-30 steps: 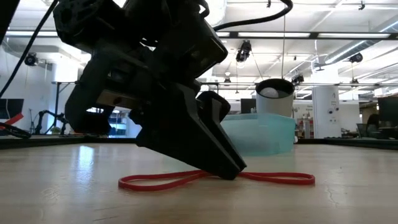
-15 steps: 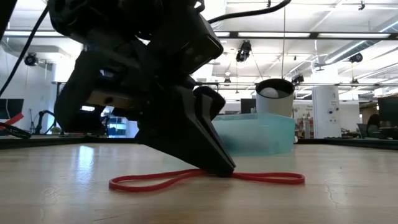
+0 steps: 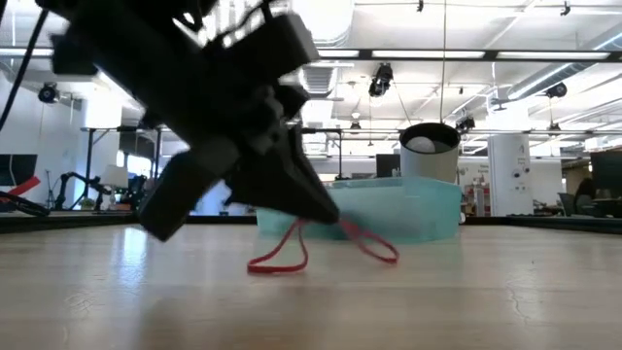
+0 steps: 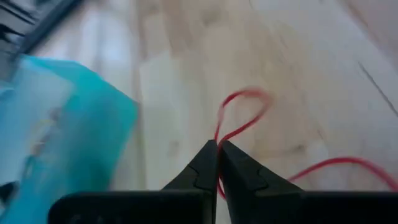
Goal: Pick and place rubber bands into bin
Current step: Put the red rubber band into the blue bin
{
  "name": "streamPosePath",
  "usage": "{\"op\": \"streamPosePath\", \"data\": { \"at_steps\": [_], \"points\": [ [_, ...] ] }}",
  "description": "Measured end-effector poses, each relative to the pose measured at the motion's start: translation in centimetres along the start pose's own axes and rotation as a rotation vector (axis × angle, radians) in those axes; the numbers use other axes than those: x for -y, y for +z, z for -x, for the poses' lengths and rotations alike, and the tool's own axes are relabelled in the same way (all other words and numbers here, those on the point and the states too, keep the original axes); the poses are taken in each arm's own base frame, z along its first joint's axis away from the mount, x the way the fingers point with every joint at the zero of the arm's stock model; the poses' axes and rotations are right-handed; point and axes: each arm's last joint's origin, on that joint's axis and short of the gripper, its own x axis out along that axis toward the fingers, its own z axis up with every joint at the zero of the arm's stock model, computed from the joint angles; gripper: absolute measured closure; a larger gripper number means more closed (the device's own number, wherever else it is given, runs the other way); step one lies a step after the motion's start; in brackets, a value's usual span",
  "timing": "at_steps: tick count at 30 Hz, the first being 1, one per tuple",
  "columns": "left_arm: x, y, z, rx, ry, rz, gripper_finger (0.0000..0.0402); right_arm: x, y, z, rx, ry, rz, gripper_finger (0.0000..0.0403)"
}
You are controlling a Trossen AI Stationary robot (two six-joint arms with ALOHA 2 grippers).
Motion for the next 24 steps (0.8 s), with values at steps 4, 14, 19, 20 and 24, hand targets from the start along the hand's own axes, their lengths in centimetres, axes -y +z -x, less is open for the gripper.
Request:
{"op": "streamPosePath", "data": {
  "at_steps": [4,14,19,20,24],
  "points": [
    [0.4,0.6,0.9,0.021,0.045,-0.034,0.0401,0.0,0.0,0.0,-0.001,0.0,0.002,0.0346],
    [0.2,2.4,3.4,0.084,0.134,-0.059,0.0401,0.0,-0.1,0.0,-0.002,-0.001,0.004,0.0346],
    [-0.4,3.1,4.5,0.096,0.18,-0.091,0.0401,0.0,-0.1,0.0,-0.002,-0.001,0.003,0.0346],
    [-0.5,3.2,4.6,0.099,0.187,-0.1,0.0401,0.0,-0.1,0.0,-0.002,-0.001,0.004,0.0346],
    [-1.5,3.6,5.3,0.102,0.226,-0.141,0.0401,0.0,-0.1,0.0,-0.002,-0.001,0.003,0.0346]
  ]
}}
